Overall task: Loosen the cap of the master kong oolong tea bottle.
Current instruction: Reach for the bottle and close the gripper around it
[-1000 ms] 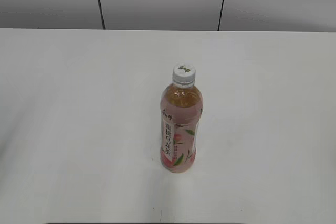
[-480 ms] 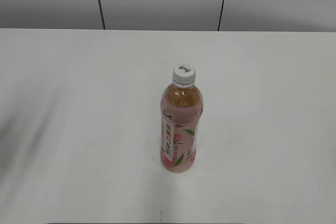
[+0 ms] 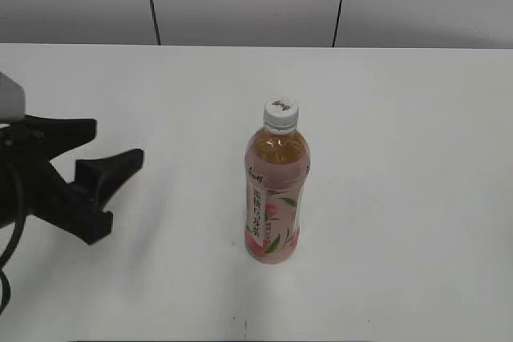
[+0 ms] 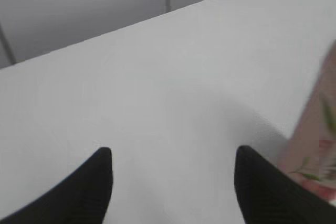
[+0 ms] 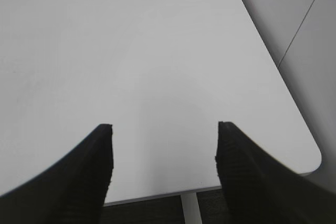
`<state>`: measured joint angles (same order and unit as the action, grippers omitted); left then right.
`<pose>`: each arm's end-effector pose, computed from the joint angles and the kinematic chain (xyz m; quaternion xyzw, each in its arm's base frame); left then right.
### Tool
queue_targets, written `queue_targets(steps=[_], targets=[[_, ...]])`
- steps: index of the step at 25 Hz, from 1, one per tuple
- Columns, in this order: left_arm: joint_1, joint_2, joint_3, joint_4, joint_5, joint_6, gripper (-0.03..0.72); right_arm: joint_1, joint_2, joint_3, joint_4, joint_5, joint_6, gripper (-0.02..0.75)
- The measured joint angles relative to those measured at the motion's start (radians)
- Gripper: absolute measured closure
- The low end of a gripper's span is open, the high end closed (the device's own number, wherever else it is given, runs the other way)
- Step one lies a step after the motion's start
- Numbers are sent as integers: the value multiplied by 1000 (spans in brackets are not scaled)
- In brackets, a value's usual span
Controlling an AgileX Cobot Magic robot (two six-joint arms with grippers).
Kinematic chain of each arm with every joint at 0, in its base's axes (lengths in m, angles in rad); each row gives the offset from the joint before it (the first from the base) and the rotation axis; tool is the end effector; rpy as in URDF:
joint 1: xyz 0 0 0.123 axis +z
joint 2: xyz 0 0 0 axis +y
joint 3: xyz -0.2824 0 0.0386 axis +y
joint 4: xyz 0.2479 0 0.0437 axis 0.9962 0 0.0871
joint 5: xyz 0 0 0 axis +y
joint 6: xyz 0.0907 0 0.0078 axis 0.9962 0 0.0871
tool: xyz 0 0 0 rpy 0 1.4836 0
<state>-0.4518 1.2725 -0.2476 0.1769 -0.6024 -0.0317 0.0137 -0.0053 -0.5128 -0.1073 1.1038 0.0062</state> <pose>0.1807 -0.0978 0.1845 0.2557 0.7757 -0.1368 0.5605 -0.0091 -0.0088 0.2776 0.0005 0.8585 -0.0484 0.5106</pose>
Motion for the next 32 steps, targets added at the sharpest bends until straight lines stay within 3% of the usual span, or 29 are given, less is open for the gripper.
queue_targets(steps=[3,9,18,32], targets=[[-11,45,0,207,-102,-86,227,0,0,0,0,0,0,267],[-14,143,0,447,-239,-179,128,0,0,0,0,0,0,267],[-14,399,-9,482,-565,-186,93,0,0,0,0,0,0,267],[-14,527,-116,571,-600,-204,93,0,0,0,0,0,0,267]])
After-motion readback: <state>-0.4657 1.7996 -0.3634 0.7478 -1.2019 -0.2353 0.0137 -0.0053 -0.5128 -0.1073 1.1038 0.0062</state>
